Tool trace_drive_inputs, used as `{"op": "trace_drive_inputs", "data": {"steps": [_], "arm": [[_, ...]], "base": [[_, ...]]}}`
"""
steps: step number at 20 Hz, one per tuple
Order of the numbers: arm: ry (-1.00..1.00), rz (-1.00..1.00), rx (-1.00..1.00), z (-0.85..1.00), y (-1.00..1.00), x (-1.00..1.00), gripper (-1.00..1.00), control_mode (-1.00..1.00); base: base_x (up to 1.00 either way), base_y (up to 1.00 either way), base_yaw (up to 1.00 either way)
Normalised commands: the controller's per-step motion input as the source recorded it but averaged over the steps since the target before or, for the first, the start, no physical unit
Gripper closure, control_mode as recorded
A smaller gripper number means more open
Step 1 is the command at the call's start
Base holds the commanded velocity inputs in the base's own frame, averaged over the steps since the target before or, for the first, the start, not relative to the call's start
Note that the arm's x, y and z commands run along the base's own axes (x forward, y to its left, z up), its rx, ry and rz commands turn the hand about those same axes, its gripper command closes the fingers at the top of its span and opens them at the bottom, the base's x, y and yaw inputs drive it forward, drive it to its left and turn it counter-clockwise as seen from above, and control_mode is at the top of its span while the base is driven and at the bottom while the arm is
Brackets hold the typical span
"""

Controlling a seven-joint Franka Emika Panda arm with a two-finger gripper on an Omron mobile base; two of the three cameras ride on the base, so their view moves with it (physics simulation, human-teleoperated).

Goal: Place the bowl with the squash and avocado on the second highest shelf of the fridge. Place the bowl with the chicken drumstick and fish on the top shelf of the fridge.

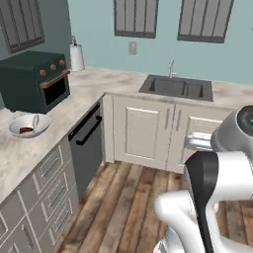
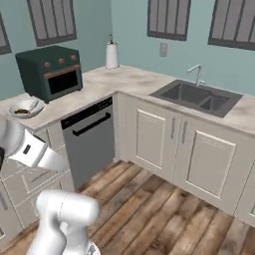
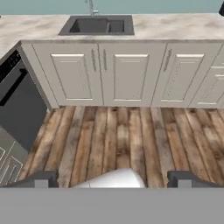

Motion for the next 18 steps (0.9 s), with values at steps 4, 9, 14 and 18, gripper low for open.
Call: {"op": "trace_drive_inputs", "data": {"steps": [4,9,14,18], "arm": [[0.0,0.0,0.0,0.0,0.0,0.0,-1.0,1.0],[0.0,0.0,0.0,0.0,0.0,0.0,-1.0,1.0],[0.0,0.0,0.0,0.0,0.0,0.0,-1.0,1.0],[0.0,0.0,0.0,0.0,0.0,0.0,-1.0,1.0]], "base": [[0.96,0.16,0.65],[1.0,0.02,0.51],[1.0,0.0,0.54],[1.0,0.0,0.52]]}}
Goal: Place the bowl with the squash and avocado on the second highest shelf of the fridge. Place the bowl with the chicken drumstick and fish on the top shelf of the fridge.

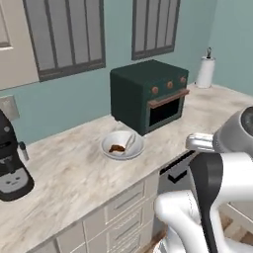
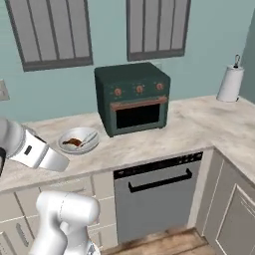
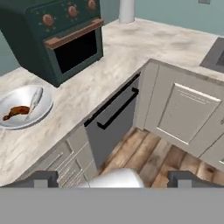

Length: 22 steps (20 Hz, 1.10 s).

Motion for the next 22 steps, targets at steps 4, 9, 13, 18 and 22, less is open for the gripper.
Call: {"op": "trace_drive_inputs", "data": {"steps": [4,9,13,18,22], "arm": [[0.0,0.0,0.0,0.0,0.0,0.0,-1.0,1.0],[0.0,0.0,0.0,0.0,0.0,0.0,-1.0,1.0],[0.0,0.0,0.0,0.0,0.0,0.0,-1.0,1.0],[0.0,0.0,0.0,0.0,0.0,0.0,-1.0,1.0],[0.0,0.0,0.0,0.0,0.0,0.0,-1.0,1.0]], "base": [[0.97,-0.04,0.68],[0.63,-0.23,0.52],[0.17,-0.15,0.21],[0.0,-0.59,0.5],[-0.06,-0.09,0.0]]}}
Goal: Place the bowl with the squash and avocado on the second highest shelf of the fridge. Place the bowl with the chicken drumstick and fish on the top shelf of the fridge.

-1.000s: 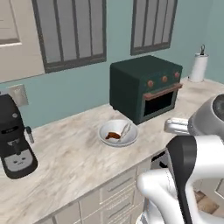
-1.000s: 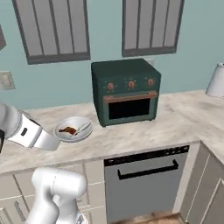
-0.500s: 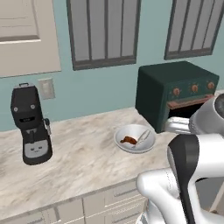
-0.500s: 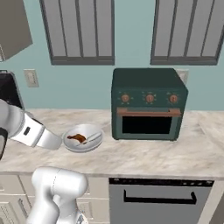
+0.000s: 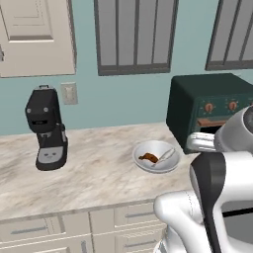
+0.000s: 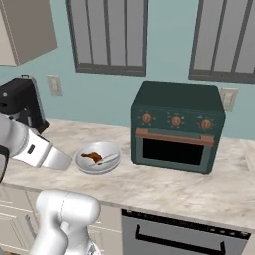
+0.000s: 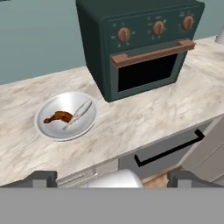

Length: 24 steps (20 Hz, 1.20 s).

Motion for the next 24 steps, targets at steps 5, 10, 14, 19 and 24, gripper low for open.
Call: {"op": "trace_drive_inputs", "data": {"steps": [5,10,14,19,24], "arm": [[0.0,0.0,0.0,0.0,0.0,0.0,-1.0,1.0],[0.21,0.0,0.16,-0.11,0.11,0.0,-1.0,-1.0],[0.47,0.0,0.21,-0.77,0.2,0.09,-1.0,-1.0],[0.24,-0.05,0.09,-0.61,0.03,0.62,-1.0,-1.0],[0.14,-0.01,0.09,-0.68,-0.04,0.95,-1.0,-1.0]], "base": [[-0.12,-0.16,0.0],[0.0,0.0,0.0],[0.0,0.0,0.0],[0.0,0.0,0.0],[0.0,0.0,0.0]]}}
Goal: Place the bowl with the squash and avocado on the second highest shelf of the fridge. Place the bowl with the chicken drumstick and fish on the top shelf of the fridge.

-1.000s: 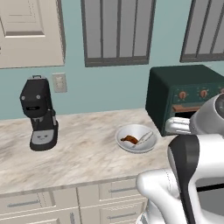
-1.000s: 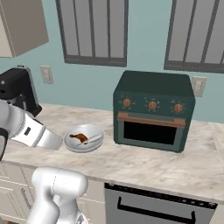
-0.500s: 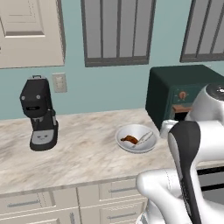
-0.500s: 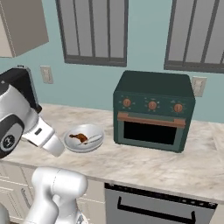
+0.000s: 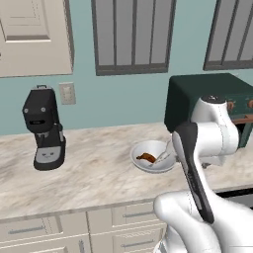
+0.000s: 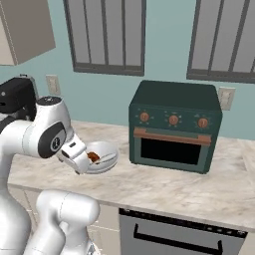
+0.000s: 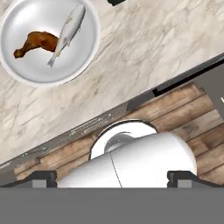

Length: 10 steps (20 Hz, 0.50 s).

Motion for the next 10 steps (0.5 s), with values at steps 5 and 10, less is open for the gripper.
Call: {"op": "trace_drive_inputs", "data": {"steps": [5,10], "arm": [[0.01,0.0,0.0,-0.75,-0.33,0.79,-1.0,-1.0],[0.0,0.0,0.0,-0.47,-0.5,0.46,-1.0,-1.0]], "base": [[0.0,0.0,0.0],[0.0,0.0,0.0]]}}
